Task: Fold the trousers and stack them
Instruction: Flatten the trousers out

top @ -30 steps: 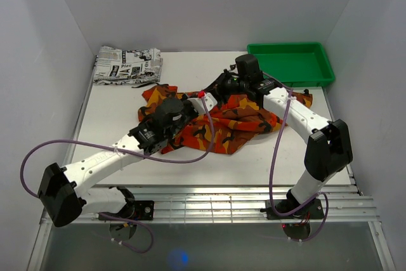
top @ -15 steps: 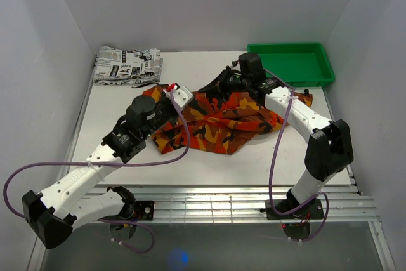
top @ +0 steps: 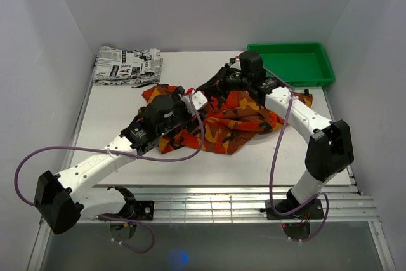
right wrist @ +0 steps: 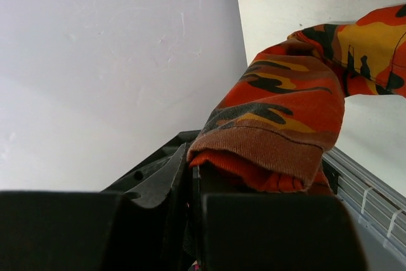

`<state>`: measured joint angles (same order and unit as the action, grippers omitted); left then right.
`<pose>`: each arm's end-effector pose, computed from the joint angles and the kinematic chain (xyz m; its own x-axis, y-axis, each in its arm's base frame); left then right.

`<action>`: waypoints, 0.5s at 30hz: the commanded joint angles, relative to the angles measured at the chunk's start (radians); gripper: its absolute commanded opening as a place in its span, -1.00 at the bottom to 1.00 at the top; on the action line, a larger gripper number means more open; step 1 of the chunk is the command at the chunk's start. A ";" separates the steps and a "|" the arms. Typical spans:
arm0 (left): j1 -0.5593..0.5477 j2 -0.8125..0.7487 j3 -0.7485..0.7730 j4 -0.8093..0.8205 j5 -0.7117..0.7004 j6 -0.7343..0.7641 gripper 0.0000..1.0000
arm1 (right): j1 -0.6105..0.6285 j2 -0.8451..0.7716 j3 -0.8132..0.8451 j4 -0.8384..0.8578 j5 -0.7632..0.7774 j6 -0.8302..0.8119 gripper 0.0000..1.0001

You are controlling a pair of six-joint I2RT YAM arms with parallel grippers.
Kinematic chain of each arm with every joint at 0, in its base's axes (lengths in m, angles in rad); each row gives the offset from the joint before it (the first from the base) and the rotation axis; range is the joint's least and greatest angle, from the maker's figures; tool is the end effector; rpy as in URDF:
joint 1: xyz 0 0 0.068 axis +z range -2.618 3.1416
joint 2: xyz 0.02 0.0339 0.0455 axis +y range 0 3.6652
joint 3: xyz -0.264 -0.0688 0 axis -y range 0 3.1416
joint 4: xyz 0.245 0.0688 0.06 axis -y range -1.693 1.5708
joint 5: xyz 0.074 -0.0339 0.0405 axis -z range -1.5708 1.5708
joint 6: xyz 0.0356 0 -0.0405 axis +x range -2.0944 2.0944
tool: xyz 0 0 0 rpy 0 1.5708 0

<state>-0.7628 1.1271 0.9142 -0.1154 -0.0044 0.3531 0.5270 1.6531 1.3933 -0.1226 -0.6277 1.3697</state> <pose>0.1899 -0.1813 0.3235 0.0192 0.4600 -0.8877 0.7261 0.6040 0.3287 0.3259 0.2139 0.3333 -0.9247 0.3795 0.0294 0.1406 0.2689 0.9528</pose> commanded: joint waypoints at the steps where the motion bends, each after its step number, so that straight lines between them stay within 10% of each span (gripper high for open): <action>1: 0.013 0.016 -0.003 0.071 -0.080 0.015 0.71 | 0.008 -0.068 0.026 0.049 -0.040 0.008 -0.84; 7: 0.120 0.017 0.028 0.086 -0.001 -0.043 -0.19 | 0.013 -0.096 -0.008 0.046 -0.053 -0.014 -0.84; 9: 0.161 0.007 0.037 0.077 0.056 -0.071 -0.99 | 0.010 -0.101 -0.022 0.047 -0.052 -0.024 -0.85; 11: 0.201 -0.021 0.041 0.059 0.178 -0.104 -1.00 | 0.002 -0.101 -0.020 0.058 -0.055 -0.034 -0.78; 15: 0.389 -0.104 0.051 0.022 0.516 -0.150 -1.00 | -0.053 -0.093 0.003 0.171 -0.104 -0.130 0.24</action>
<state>-0.4736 1.1194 0.9226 -0.0784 0.2352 0.2600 0.5201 1.5898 1.3792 -0.0887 -0.6758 1.3231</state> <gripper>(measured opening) 0.025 0.539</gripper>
